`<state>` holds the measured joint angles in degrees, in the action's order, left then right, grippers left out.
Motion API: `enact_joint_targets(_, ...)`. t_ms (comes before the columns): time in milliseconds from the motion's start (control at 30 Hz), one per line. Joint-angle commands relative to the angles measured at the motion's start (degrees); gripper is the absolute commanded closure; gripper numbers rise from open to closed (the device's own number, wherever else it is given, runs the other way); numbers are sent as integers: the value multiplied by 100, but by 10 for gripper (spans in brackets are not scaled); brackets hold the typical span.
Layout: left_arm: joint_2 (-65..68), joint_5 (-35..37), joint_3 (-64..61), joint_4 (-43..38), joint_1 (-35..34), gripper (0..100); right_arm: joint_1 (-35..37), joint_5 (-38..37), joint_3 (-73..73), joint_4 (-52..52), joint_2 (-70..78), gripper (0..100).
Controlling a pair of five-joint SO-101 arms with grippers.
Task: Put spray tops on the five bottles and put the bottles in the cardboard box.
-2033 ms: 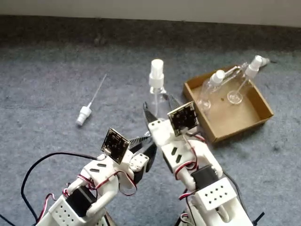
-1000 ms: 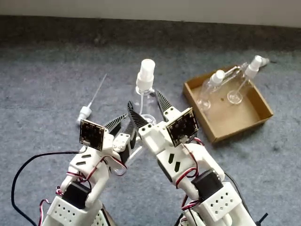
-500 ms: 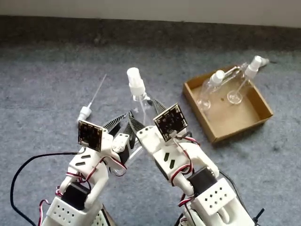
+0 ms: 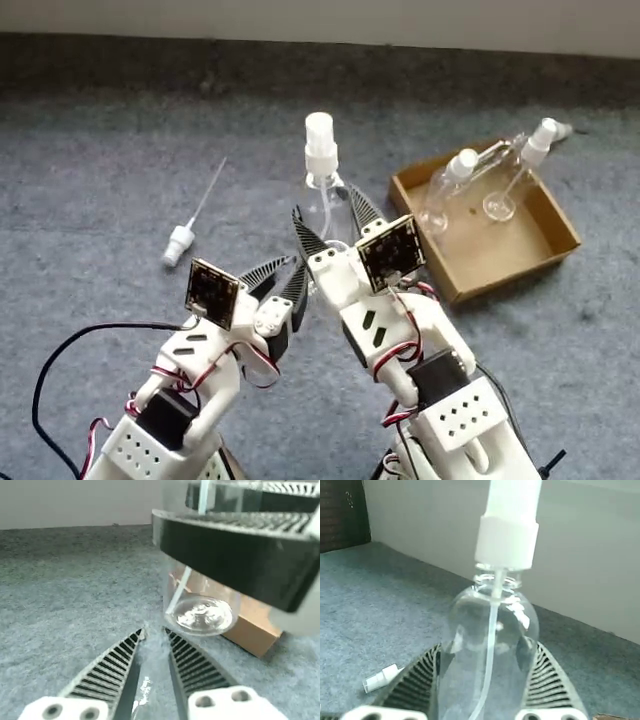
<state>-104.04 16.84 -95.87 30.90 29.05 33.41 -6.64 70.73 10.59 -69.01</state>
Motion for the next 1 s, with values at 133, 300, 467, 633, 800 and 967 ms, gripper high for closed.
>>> enact_joint_targets(133,-66,-35,110,123,1007,994,207,53,-154,-215,-66,926)
enact_joint_targets(300,-66,-26,110,-158,1420,994,813,44,-145,-215,-66,926)
enact_joint_targets(467,-66,-18,119,-360,1103,994,1112,35,-119,-215,-75,926)
enact_joint_targets(633,-66,-18,119,-360,338,994,1112,26,-119,-189,-75,927)
enact_joint_targets(800,-66,-18,110,-360,-233,994,1112,26,-92,-171,-75,928)
enact_joint_targets(967,-66,-18,48,-360,-338,994,1095,26,-92,-171,-75,928)
